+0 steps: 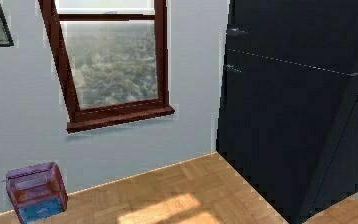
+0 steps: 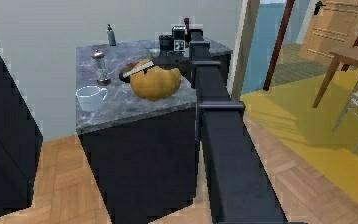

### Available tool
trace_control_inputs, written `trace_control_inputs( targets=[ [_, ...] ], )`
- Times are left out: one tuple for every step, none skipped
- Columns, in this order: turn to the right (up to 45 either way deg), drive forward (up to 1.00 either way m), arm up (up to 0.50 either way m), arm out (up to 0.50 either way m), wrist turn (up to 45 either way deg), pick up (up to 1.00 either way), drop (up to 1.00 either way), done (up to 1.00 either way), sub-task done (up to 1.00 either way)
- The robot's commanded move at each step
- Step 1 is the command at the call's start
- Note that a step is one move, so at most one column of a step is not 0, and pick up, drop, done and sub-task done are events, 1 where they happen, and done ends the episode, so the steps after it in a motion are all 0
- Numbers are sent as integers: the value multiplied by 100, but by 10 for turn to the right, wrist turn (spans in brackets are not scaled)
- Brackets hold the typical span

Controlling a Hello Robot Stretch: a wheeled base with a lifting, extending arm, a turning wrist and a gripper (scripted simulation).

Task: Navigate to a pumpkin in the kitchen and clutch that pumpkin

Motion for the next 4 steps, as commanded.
trace_control_inputs(
  targets=[
    [0,0,0,0,150,0,0,0,0],
    [0,0,-8,0,0,0,0,0,0],
    [0,0,0,0,0,100,0,0,0],
    [0,0,8,0,0,0,0,0,0]
  ],
)
